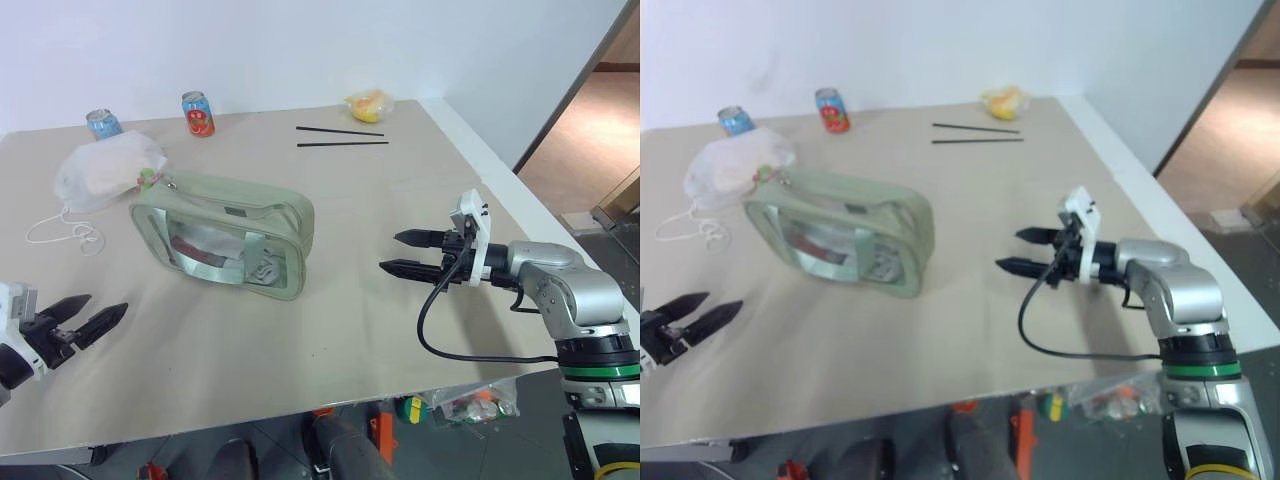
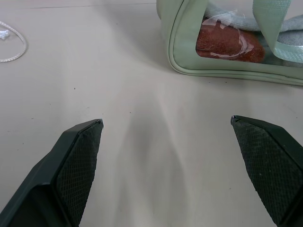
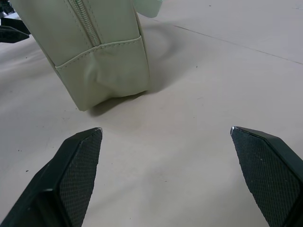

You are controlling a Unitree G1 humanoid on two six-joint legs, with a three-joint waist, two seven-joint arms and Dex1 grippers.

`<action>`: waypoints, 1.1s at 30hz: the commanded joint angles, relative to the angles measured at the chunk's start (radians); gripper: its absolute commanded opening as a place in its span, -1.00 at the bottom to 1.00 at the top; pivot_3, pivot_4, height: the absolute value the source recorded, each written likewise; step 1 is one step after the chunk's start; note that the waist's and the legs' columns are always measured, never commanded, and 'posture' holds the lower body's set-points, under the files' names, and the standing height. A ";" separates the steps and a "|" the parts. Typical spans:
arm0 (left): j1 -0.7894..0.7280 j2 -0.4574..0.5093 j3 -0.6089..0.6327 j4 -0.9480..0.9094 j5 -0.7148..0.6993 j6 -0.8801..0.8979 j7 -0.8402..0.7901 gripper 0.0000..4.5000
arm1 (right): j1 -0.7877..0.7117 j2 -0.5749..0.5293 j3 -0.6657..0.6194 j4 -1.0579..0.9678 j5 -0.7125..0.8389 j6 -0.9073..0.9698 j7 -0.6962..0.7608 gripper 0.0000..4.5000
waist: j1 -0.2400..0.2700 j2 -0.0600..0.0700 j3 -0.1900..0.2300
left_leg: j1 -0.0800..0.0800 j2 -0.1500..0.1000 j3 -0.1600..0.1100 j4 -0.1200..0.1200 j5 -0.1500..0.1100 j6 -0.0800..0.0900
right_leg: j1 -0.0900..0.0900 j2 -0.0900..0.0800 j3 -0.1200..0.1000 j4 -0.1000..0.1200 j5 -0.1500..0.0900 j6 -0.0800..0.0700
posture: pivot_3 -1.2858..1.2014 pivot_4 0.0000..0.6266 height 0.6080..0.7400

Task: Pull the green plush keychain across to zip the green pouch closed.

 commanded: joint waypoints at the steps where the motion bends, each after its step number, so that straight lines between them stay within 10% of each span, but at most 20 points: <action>1: -0.018 0.012 0.053 -0.066 -0.057 0.020 0.013 1.00 | -0.036 0.014 0.011 -0.012 -0.003 -0.015 0.009 1.00 | 0.000 0.000 0.000 | 0.000 0.000 0.000 0.000 0.000 0.000 | 0.000 0.000 0.000 0.000 0.000 0.000 | 0.03 -0.52 1.00; 17: -0.287 0.190 -0.014 -0.318 -0.344 0.152 -0.086 1.00 | -0.321 0.124 0.094 -0.091 0.037 -0.009 0.043 1.00 | 0.000 -0.003 0.002 | -0.001 0.001 0.000 0.000 0.000 -0.001 | 0.000 0.001 -0.001 0.001 -0.001 -0.001 | 0.03 -0.52 1.00; 33: -0.241 0.132 -0.058 -0.393 -0.351 0.121 -0.078 1.00 | -0.296 0.276 0.306 -0.126 -0.119 -0.084 -0.012 1.00 | 0.001 -0.003 0.002 | 0.000 0.002 -0.002 0.001 0.001 -0.002 | 0.000 0.001 -0.003 0.004 -0.001 -0.002 | 0.03 -0.52 1.00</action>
